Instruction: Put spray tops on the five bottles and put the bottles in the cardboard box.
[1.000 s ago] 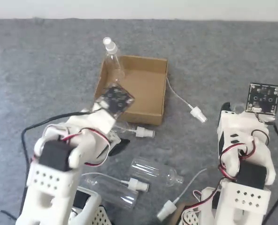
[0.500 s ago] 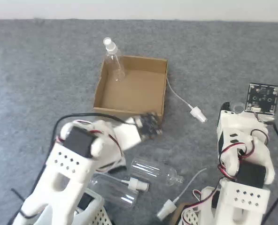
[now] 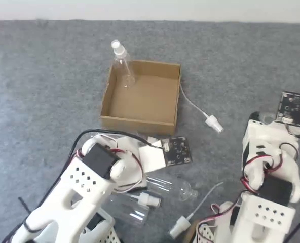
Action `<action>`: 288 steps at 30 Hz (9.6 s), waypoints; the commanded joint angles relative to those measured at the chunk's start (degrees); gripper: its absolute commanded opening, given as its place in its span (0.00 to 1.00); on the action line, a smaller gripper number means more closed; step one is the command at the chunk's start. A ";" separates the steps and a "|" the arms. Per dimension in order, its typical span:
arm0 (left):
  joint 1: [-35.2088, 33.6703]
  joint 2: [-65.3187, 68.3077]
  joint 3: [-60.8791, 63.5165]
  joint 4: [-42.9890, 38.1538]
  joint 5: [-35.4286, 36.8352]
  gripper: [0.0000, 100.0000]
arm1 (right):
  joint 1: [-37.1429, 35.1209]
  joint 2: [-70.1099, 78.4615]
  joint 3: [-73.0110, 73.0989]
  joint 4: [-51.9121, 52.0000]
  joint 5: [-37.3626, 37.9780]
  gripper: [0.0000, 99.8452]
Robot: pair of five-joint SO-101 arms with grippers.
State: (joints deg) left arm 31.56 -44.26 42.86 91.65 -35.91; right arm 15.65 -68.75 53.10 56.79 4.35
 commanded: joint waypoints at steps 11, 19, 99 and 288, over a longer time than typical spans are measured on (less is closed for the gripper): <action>0.53 0.53 -1.45 -25.85 3.96 0.24 | 7.43 -1.45 -1.05 -3.21 0.88 0.08; 0.53 5.45 -2.51 -36.57 4.04 0.24 | 9.98 -1.45 -1.49 -3.21 0.88 0.08; 9.05 119.74 -126.99 -3.78 -1.41 0.27 | 21.05 -1.54 -5.45 -2.68 1.23 0.08; 2.46 93.80 -138.33 8.97 32.53 0.09 | 5.76 33.36 -24.53 -4.18 0.97 0.08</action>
State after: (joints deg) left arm 34.73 53.76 -93.41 98.77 1.63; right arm 15.21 -30.15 29.27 50.46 4.97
